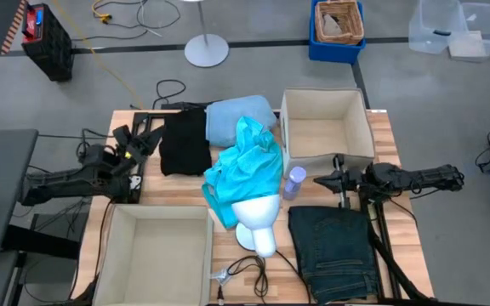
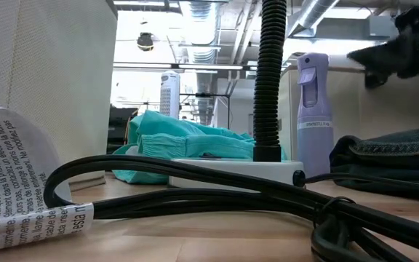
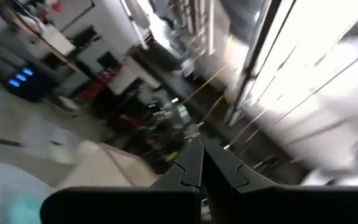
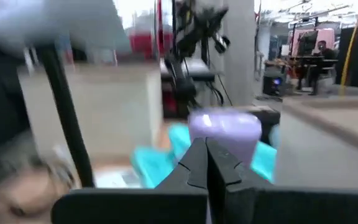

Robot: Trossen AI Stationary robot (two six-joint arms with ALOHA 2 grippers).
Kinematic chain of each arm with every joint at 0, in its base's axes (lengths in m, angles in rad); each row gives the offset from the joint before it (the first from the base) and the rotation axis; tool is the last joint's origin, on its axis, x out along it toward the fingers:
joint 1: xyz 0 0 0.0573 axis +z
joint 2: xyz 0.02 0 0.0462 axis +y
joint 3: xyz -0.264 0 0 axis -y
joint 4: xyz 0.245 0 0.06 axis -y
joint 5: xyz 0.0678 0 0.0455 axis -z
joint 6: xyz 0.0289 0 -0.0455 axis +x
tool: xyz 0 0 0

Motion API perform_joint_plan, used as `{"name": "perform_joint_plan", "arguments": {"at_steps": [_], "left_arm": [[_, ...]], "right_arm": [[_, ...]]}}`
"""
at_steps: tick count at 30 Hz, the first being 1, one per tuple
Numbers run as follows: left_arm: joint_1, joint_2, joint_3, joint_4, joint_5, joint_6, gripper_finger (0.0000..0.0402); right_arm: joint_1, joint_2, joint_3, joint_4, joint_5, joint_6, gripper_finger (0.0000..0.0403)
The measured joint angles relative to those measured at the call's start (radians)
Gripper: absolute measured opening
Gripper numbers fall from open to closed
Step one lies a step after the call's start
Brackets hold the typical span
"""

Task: Sort clothes
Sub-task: Put the black jeans into the bottom laundry organizer

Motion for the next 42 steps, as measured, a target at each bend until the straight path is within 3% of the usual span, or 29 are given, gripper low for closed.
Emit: {"name": "perform_joint_plan", "arguments": {"at_steps": [4, 8, 14, 21, 27, 37, 42], "left_arm": [[0.032, 0.169, 0.152, -0.150, -0.006, 0.118, 0.0001], [0.099, 0.335, 0.296, -0.388, -0.012, 0.147, 0.0021], [0.255, 0.539, 0.474, -0.763, 0.004, 0.102, 0.0085], [0.427, 0.706, 0.577, -0.926, 0.170, 0.024, 0.0149], [0.515, 0.842, 0.623, -1.061, 0.307, -0.048, 0.0164], [0.540, 1.037, 0.759, -1.291, 0.268, 0.006, 0.0168], [0.537, 1.114, 0.837, -1.411, 0.257, 0.031, 0.0204]], "right_arm": [[0.014, 0.000, 0.000, 0.111, -0.003, 0.160, 0.0008], [0.040, 0.000, 0.000, 0.193, -0.034, 0.163, 0.0008], [0.122, 0.000, 0.004, 0.451, -0.098, 0.067, 0.0008], [0.179, 0.014, 0.121, 0.493, -0.096, -0.082, 0.0008], [0.151, 0.075, 0.265, 0.494, -0.080, -0.087, 0.0008], [0.065, 0.229, 0.446, 0.485, -0.055, -0.088, 0.0008], [0.015, 0.303, 0.469, 0.482, -0.055, -0.063, 0.0008]]}}
